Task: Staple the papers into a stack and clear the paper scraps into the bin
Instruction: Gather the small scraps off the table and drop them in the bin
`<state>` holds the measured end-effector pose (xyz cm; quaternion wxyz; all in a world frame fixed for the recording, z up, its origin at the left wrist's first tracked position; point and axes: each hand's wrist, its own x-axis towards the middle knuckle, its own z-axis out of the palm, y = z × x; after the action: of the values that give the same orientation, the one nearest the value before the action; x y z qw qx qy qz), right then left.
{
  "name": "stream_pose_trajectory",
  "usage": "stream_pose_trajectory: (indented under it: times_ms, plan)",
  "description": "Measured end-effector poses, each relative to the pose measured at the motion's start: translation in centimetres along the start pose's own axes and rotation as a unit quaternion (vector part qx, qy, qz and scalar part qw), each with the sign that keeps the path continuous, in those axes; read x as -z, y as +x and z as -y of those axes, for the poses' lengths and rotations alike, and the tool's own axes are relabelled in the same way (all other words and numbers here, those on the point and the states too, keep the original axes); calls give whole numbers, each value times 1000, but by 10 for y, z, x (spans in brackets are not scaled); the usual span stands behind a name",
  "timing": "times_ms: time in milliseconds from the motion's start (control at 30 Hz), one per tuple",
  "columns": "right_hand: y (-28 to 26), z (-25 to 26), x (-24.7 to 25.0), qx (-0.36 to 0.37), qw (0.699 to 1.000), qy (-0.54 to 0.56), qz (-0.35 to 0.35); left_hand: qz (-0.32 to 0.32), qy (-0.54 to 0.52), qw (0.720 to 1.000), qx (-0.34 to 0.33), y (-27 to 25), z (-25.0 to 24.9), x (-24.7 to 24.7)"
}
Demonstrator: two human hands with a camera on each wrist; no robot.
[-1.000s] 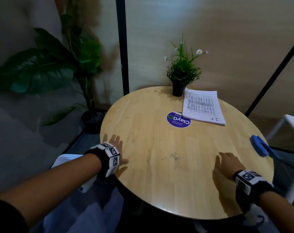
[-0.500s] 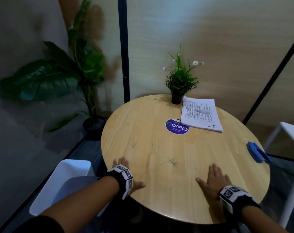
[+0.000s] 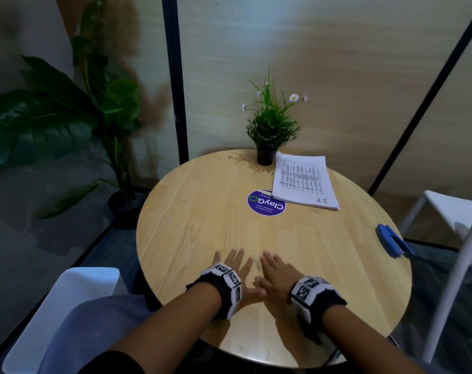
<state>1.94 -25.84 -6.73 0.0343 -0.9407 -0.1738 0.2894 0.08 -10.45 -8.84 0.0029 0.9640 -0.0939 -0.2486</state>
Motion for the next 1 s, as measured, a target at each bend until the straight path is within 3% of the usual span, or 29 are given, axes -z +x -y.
stream_pose_trajectory:
  times_ms: [67,133,200,233,300,367,433,500,700,833,900,1000]
  plan:
    - [-14,-10,15,16,997,73,-37,-5,-62,998,13,-5,6,15]
    - [-29,-25,23,-11,973,193,-122,-26,-114,993,22,-15,14,38]
    - [-46,-34,25,-20,928,347,-137,-89,-230,969,17,-28,23,57]
    - [-53,-35,22,-28,890,443,-101,-98,-323,941,6,-33,28,59]
    - [-66,-29,15,-50,823,566,7,-18,-495,868,18,-43,31,54]
    - [-67,-18,2,-51,802,586,108,124,-556,821,35,-50,27,39]
    - [-60,-5,-10,-46,799,576,168,225,-540,810,34,-52,18,23]
    - [-49,6,-17,-47,801,575,160,250,-533,808,36,-50,9,12]
    - [-12,11,-5,-67,785,616,15,93,-614,783,40,-17,0,12]
    - [9,3,4,-91,748,655,-59,50,-651,757,28,2,6,24]
    - [12,-4,8,-94,718,685,-71,49,-678,733,12,7,14,33]
    - [7,-27,28,-103,676,721,-107,14,-747,665,-1,14,46,55]
